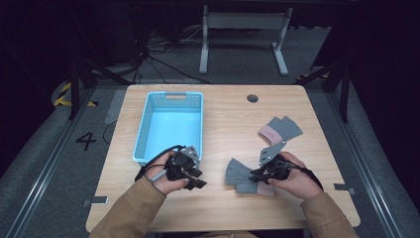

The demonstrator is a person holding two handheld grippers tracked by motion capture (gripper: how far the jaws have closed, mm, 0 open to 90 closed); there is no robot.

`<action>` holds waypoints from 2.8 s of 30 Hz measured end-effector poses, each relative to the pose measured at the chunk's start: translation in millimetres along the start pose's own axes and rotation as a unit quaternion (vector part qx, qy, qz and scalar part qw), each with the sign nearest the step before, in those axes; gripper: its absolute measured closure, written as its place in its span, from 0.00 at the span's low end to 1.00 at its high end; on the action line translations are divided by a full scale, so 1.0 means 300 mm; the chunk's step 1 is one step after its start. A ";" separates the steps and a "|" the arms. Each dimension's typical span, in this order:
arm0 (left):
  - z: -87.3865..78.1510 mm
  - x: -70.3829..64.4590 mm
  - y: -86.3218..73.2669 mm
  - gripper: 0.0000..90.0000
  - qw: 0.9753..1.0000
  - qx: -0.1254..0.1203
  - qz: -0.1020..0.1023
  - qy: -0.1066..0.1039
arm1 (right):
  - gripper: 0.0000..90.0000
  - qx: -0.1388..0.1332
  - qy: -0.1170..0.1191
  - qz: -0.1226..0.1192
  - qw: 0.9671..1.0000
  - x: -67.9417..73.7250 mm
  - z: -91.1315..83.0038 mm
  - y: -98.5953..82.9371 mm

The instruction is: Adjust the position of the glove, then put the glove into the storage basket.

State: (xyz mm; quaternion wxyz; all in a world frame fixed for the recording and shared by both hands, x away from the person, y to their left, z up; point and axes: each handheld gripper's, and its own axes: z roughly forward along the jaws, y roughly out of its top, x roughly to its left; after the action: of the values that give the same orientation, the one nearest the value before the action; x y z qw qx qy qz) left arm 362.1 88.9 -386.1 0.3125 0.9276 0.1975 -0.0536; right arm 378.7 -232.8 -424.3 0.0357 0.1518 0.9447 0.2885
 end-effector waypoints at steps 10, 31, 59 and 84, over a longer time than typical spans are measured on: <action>-0.001 0.001 -0.004 0.64 1.000 -0.003 -0.001 0.001 | 0.69 -0.016 -0.015 0.009 1.000 -0.016 0.003 -0.012; 0.003 0.004 0.026 0.64 1.000 -0.009 0.009 0.000 | 0.89 -0.074 -0.088 0.158 0.981 -0.052 -0.161 -0.098; -0.021 0.015 0.002 0.65 0.999 -0.038 -0.020 0.012 | 1.00 -0.138 -0.194 0.289 0.927 -0.272 -0.165 -0.101; -0.044 0.001 -0.100 0.62 0.997 -0.031 -0.057 0.030 | 1.00 -0.090 -0.201 0.279 0.935 -0.455 0.001 0.029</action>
State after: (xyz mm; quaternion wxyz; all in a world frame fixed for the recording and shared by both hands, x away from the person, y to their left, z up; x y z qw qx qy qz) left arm 350.1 118.8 -392.2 0.3318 0.9057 0.2610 -0.0376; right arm 510.8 -267.7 -422.4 0.1568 0.4601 0.8076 0.3340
